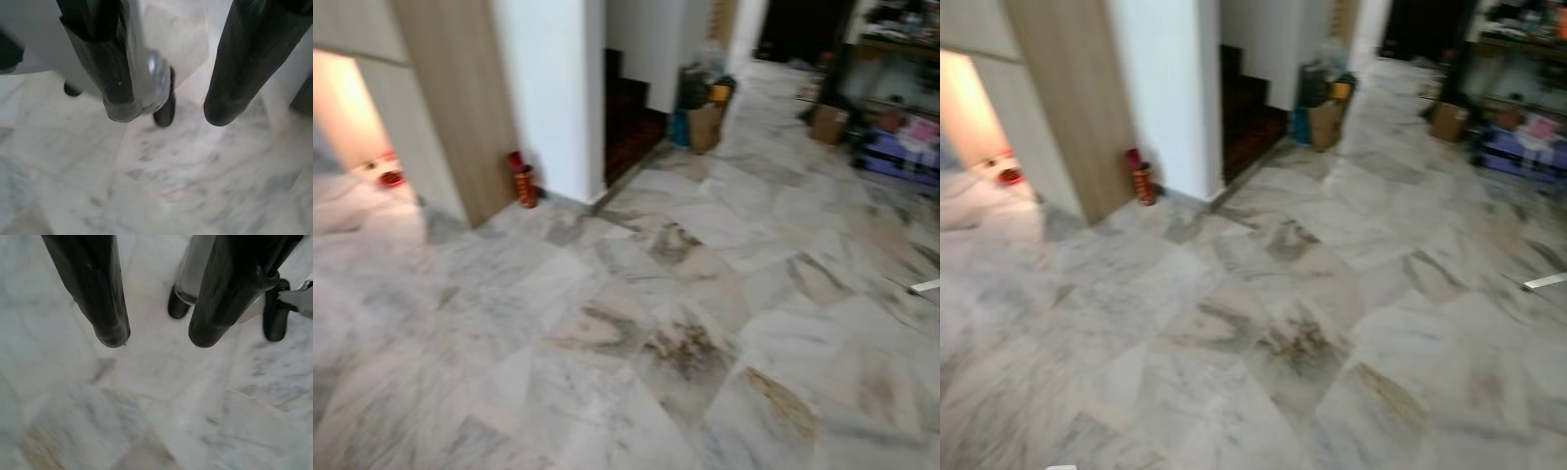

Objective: Move the pillow to the sofa from floor

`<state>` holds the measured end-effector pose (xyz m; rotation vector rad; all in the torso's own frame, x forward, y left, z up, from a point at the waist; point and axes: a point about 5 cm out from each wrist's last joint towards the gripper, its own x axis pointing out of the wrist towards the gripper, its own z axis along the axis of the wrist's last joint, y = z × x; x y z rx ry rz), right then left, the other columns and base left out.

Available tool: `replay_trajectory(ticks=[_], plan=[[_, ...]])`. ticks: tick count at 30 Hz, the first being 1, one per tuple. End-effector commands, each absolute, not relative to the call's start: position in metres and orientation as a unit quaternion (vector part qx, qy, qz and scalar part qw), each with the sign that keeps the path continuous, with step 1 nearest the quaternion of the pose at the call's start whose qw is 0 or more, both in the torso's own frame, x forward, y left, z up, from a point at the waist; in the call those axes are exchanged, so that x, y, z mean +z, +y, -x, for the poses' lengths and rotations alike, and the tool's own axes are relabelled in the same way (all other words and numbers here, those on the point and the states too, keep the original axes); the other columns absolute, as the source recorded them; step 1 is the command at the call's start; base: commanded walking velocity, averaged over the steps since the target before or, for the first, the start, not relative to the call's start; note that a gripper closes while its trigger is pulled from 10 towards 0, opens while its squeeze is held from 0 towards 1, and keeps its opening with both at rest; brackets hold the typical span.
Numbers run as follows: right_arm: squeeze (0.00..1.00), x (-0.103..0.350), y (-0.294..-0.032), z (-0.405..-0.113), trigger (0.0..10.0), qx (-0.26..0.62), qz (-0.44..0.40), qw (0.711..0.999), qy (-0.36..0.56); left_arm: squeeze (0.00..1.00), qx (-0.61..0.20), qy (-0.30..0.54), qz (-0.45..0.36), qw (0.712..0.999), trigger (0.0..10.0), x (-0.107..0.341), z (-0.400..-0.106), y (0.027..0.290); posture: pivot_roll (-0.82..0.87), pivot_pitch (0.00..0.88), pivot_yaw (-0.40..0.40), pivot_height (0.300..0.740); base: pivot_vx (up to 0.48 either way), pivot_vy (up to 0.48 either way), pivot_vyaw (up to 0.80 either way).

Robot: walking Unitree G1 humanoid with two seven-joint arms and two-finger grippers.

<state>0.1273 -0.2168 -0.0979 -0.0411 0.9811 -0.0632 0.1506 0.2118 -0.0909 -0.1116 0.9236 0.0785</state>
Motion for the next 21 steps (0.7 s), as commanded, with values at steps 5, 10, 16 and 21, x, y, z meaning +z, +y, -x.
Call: replay_trajectory(ticks=[5,10,16,21], plan=[[0.00,-0.076,-0.189,-0.194,10.0,-0.054,-0.068,0.913,0.399,0.00,0.082,0.464,0.060,0.880,10.0,-0.088,-0.144,0.241,0.09,0.091,0.003,0.740,0.000,0.000,0.80],[0.00,-0.076,-0.187,-0.195,10.0,-0.055,-0.073,0.911,0.402,0.00,0.093,0.443,0.042,0.891,10.0,-0.084,-0.160,0.235,0.09,0.080,0.004,0.740,0.000,0.000,0.80],[0.00,-0.077,-0.188,-0.193,10.0,-0.066,-0.080,0.906,0.410,0.00,0.021,0.434,-0.017,0.901,10.0,-0.078,-0.176,0.224,0.10,0.051,0.013,0.740,0.000,0.000,0.80],[0.00,-0.079,-0.185,-0.190,10.0,-0.044,-0.046,0.907,0.415,0.00,0.001,0.443,-0.079,0.893,10.0,-0.077,-0.178,0.226,0.09,0.048,0.016,0.740,0.000,0.000,0.80]])
